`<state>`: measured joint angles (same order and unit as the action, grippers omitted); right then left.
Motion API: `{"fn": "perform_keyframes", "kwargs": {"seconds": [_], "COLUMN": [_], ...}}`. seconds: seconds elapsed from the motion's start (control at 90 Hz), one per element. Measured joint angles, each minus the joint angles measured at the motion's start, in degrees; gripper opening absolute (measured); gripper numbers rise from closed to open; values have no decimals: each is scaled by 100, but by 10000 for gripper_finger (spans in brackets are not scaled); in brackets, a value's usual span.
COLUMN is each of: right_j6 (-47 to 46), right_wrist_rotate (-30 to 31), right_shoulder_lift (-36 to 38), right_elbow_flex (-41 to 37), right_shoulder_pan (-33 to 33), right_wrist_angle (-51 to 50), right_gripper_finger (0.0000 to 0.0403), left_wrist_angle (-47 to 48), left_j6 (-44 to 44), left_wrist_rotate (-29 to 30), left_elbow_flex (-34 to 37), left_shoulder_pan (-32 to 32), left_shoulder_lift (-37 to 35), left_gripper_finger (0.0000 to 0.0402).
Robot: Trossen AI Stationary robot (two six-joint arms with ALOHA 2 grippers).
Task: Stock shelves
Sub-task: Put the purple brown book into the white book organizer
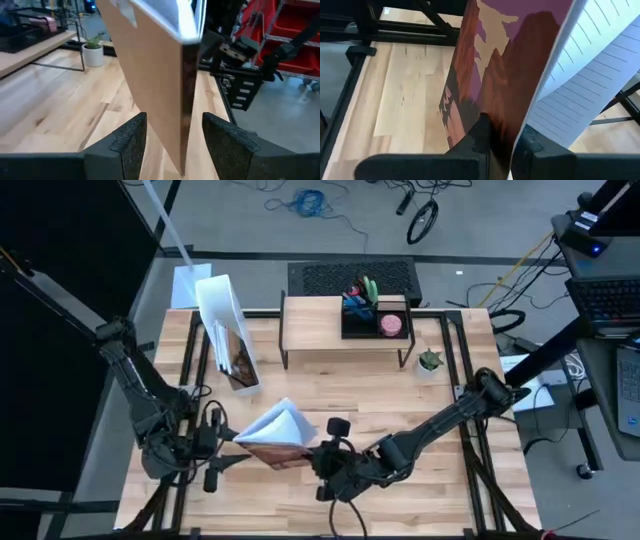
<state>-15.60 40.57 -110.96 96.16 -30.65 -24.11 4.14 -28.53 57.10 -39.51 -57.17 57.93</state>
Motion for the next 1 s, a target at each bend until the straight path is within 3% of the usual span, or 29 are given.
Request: {"fn": "perform_keyframes", "kwargs": {"seconds": [0.211,0.389,0.478,0.622,0.833,1.0], "right_j6": [-17,-17,-17,-162,-446,-1105], "right_wrist_rotate": [-33,-41,-43,-27,33,253], "right_shoulder_lift": [0,0,-1,-2,64,362], "right_elbow_flex": [0,0,0,0,-2,0], "right_shoulder_pan": [-11,-11,-11,2,48,7], "right_wrist_angle": [47,68,75,98,-336,-1212], "right_gripper_finger": [20,20,20,33,83,152], "left_wrist_angle": [-1410,-1534,-1527,-1532,-1429,-1066], "left_j6": [1398,1575,1582,1682,1708,1552], "left_wrist_rotate": [-156,-483,-646,-763,-654,60], "left_elbow_flex": [0,0,-2,-2,-2,-2], "left_shoulder_pan": [149,362,526,677,781,786], "left_shoulder_lift": [0,9,35,33,38,37], "left_gripper_finger": [180,171,134,27,6,4]}}
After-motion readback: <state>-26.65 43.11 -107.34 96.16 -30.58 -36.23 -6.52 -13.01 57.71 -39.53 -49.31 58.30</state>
